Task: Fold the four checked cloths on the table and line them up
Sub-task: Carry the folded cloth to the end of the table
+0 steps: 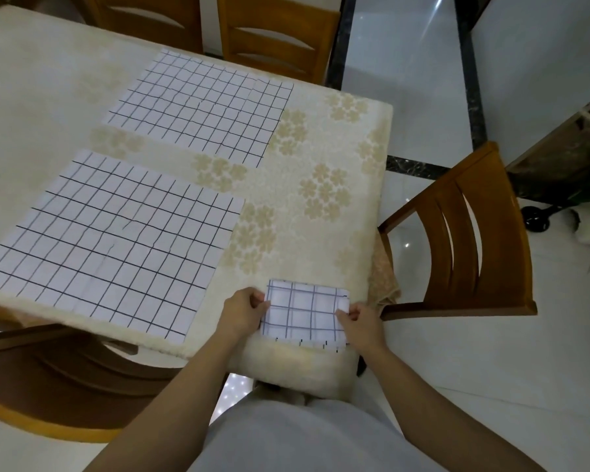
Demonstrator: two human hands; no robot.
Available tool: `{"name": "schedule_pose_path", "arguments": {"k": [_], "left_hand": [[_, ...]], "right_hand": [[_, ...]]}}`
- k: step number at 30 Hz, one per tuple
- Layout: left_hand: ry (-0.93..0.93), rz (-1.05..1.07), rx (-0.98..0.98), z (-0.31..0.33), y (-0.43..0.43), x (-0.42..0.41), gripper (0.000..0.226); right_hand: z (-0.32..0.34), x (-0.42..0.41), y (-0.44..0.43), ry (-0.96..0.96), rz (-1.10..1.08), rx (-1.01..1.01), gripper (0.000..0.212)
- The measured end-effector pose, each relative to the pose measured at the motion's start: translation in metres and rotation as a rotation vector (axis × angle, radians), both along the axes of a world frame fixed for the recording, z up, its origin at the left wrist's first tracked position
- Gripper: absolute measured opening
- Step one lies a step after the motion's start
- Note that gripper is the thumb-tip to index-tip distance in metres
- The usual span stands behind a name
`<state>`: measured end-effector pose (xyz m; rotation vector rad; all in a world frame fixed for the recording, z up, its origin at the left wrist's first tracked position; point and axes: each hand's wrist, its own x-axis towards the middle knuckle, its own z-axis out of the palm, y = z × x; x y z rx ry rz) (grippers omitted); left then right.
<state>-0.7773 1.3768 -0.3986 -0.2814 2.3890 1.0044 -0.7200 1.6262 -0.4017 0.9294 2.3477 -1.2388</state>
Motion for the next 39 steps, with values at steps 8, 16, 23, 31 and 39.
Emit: {"name": "schedule_pose_path", "arguments": {"k": [8,16,23,31,39], "left_hand": [[-0.004,0.010,0.038,-0.003,-0.003,-0.001,0.022],[0.076,-0.044,0.076,0.010,-0.001,-0.016,0.014],[0.104,0.037,0.245,0.018,0.019,-0.047,0.017],[0.016,0.051,0.227,0.017,0.040,-0.091,0.023],[0.087,0.000,0.081,0.008,0.051,-0.114,0.031]], "right_hand": [[0.002,0.002,-0.003,0.005,-0.010,-0.002,0.016],[0.013,-0.006,-0.002,0.099,-0.086,-0.048,0.019],[0.016,-0.047,0.014,0.153,-0.101,-0.091,0.020],[0.016,-0.094,0.031,0.164,-0.147,-0.088,0.017],[0.014,-0.118,0.033,0.121,-0.113,-0.067,0.018]]}}
